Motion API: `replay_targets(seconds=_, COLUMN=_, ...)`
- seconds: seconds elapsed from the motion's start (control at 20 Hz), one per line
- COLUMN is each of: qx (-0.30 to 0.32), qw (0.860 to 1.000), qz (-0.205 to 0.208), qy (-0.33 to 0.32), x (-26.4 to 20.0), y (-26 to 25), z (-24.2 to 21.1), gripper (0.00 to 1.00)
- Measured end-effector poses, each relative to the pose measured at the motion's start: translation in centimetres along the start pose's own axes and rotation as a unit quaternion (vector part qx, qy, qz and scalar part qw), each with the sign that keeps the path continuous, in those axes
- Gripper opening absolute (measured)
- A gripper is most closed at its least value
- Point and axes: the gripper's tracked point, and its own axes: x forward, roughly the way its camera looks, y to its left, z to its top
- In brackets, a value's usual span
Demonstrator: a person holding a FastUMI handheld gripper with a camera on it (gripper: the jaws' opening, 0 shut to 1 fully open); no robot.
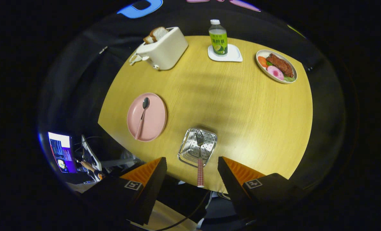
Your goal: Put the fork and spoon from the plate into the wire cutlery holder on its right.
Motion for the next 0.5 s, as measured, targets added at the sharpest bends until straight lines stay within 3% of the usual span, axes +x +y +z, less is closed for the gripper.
replay_targets(seconds=0.25, qx=0.015, qw=0.991, qz=-0.036, qy=-0.130, x=-2.4, y=1.6, z=1.5, gripper=1.00)
replay_targets(seconds=0.5, qx=0.045, qw=0.961, qz=-0.058, qy=-0.265, x=-3.7, y=4.7, z=4.9, gripper=0.99)
